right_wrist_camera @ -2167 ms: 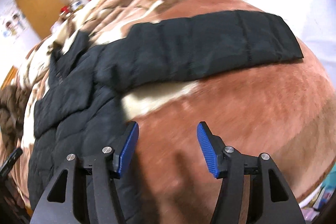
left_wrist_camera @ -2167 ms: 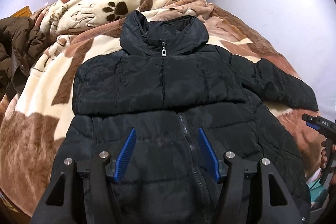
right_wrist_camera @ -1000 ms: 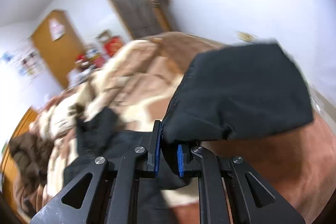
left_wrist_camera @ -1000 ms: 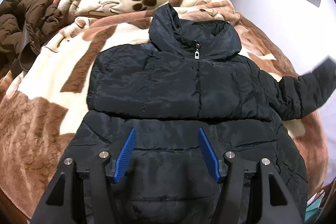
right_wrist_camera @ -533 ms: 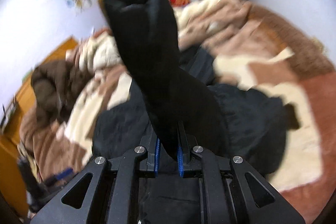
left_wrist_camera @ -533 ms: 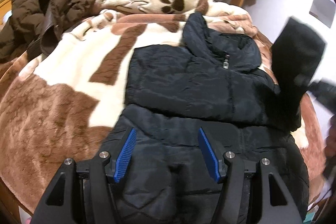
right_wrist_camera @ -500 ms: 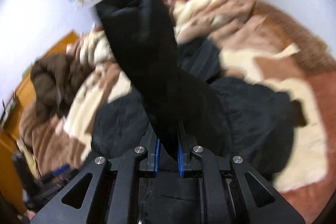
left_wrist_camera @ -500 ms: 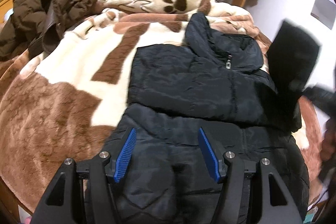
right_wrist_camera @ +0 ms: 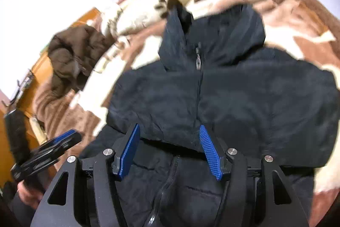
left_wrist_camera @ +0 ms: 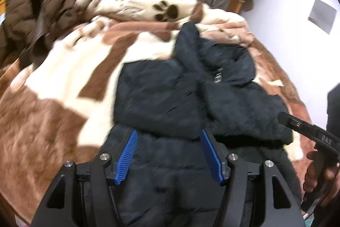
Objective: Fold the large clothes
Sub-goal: 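Fold the held sleeve across the jacket front with the right tool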
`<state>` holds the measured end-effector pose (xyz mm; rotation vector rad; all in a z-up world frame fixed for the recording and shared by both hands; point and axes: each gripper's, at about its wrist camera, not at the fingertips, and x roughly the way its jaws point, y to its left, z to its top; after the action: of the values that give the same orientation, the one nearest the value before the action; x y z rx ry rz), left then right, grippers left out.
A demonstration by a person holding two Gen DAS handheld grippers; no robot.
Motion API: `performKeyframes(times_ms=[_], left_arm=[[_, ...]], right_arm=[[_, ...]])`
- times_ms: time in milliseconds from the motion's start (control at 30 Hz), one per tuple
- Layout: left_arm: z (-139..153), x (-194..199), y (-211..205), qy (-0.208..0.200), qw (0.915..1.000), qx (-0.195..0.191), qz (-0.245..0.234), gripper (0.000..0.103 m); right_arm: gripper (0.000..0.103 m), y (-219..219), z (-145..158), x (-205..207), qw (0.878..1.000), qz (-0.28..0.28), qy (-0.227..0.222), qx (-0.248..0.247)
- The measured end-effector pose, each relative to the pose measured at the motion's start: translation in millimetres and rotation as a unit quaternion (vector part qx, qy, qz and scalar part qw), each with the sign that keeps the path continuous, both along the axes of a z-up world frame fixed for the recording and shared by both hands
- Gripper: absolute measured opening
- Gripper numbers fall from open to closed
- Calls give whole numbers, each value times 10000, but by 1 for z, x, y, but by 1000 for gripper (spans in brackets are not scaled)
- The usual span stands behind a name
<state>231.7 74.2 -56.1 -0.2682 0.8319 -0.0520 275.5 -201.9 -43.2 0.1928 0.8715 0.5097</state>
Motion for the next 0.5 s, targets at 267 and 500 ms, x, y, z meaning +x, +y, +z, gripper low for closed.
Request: performKeyframes(times_ms=[267,500], left_arm=[[-17,77,-83,-119,9967,234,-762,59],[-87,116,-99,423,9939,704,-739,36]], right_arm=[[34,-116,-21,34,9793,-1869,-5,-781],[32,-114,-85,75,9772,-1569,456,-1355]])
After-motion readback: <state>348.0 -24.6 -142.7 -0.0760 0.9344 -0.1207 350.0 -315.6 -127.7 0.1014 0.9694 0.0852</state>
